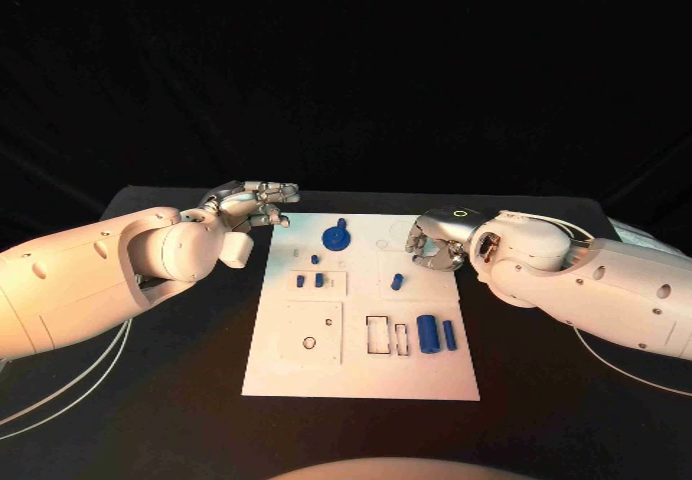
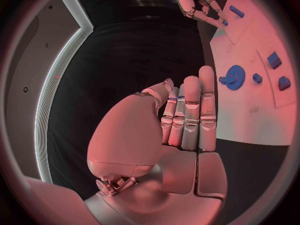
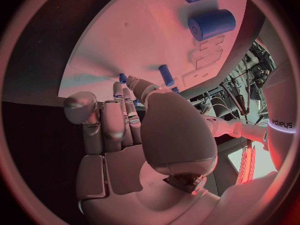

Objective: Assemble the parts on the task board

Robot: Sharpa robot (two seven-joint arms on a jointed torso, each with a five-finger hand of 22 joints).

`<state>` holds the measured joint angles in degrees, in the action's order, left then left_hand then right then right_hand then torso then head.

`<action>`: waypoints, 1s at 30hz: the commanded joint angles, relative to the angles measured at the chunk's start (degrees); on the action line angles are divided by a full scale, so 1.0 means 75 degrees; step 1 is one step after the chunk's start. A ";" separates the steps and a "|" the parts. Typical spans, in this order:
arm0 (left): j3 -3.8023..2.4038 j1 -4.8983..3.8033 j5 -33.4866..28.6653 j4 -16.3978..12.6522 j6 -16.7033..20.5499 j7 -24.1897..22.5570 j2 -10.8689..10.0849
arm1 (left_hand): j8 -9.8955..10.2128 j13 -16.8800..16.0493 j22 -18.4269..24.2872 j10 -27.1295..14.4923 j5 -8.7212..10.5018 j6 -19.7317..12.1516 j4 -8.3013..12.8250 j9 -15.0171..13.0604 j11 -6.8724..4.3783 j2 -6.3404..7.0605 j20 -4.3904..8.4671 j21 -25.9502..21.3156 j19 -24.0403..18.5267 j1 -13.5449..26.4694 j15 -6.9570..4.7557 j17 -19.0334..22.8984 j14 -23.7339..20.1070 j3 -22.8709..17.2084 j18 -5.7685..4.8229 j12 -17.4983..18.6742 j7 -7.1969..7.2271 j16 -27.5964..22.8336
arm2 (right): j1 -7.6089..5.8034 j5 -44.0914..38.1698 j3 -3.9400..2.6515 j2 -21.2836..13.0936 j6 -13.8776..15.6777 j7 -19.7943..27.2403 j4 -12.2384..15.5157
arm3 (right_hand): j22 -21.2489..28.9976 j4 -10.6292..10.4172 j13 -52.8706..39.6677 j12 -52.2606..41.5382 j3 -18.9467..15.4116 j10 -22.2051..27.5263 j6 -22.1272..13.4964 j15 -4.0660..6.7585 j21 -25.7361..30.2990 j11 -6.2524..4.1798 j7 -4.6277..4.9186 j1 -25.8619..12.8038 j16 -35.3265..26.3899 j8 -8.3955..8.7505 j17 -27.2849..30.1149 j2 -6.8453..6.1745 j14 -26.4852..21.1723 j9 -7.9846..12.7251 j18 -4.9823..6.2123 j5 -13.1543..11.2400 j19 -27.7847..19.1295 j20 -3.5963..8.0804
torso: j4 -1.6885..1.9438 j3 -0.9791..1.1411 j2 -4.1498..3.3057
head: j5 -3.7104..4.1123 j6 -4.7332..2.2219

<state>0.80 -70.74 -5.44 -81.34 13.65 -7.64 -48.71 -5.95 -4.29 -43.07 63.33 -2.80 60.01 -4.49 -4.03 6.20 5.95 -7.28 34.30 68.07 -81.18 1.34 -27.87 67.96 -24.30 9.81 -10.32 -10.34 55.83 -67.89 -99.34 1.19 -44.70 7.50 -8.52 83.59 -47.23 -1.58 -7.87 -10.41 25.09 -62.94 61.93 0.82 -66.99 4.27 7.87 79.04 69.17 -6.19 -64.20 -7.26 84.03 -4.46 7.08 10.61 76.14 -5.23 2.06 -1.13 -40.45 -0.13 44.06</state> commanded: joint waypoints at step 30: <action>0.0006 0.0014 -0.0408 -0.0047 0.0006 -0.0172 -0.0012 | -0.0049 -0.0001 0.0040 0.0017 -0.0010 0.0045 0.0003 -0.0003 0.0001 -0.0007 0.0037 -0.0075 -0.0015 0.0083 -0.0007 0.0036 -0.0058 0.0039 0.0093 -0.0060 0.0007 -0.0051 | 0.0255 -0.0790 0.0003 0.0231 -0.0335 -0.0382 -0.0187 | -0.0183 0.0377 0.0296 0.0145 0.0402 -0.0624 0.0433 0.0084 -0.0067 -0.0116 -0.0105 0.0115 0.0070 -0.0079 -0.0151 0.0176 0.0227 -0.0070 0.0016 -0.0495 0.0129 0.0095 | -0.0010 0.0007 0.0006 | -0.0010 0.0122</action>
<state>0.87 -70.63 -8.62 -81.67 14.14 -8.57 -48.87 -5.95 -4.28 -42.81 63.38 -2.80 60.00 -4.48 -4.02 6.14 5.96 -7.28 34.06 68.07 -81.18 1.37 -27.64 67.98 -24.29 9.80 -10.63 -10.33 55.73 -66.56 -104.01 0.83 -43.10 6.86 -10.83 82.40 -48.52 1.10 -5.67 -9.57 27.77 -67.13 64.70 1.25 -67.26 3.35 7.15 79.96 69.40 -6.62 -65.29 -6.34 84.04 -4.95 7.08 7.09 76.75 -4.61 2.03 -1.06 -40.44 -0.20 44.97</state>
